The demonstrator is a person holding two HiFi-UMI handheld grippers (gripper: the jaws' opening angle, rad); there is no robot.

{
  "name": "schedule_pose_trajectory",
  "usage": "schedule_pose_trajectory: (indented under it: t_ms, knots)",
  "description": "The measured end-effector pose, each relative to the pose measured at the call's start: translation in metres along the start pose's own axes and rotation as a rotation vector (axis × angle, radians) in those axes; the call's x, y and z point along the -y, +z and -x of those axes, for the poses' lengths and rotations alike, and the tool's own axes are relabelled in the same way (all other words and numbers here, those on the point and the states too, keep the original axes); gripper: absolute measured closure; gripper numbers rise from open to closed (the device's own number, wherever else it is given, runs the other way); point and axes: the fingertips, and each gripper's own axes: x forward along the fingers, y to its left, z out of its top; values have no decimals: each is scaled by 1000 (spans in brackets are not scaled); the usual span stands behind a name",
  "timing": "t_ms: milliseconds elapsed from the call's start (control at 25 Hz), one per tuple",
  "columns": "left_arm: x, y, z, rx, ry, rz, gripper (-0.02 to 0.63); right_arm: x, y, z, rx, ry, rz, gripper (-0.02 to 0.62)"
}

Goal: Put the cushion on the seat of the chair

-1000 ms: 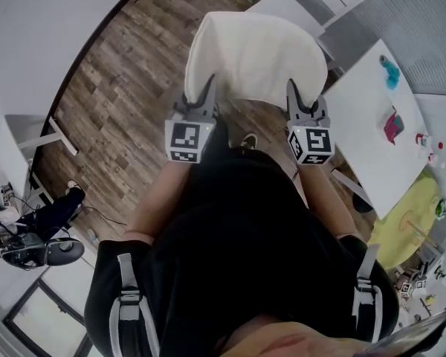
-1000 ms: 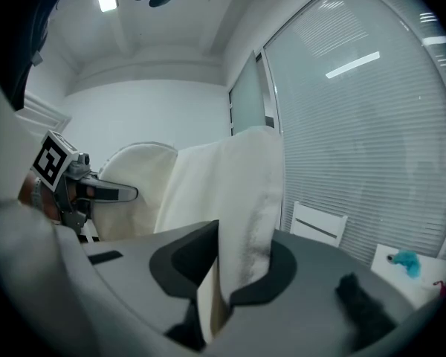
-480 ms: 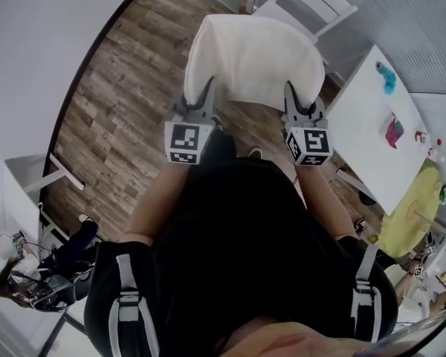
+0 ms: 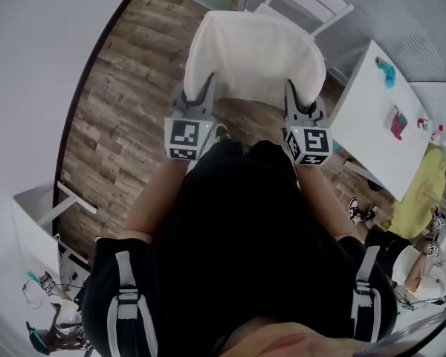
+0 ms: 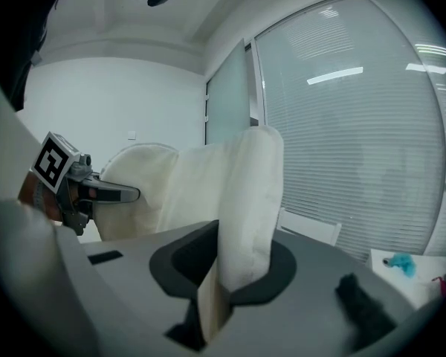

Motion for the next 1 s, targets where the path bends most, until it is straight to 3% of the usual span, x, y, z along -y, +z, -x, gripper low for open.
schedule_pose_trajectory:
  t_ms: [360,1000]
  knots:
    - [-2,2,-45,-11,-80,-32,552,27,-5,-16,-13,-72,-28,538]
    - [14,32,-201,-85,-132,-90,552,154,-16,-97,-36,-104,-117,538]
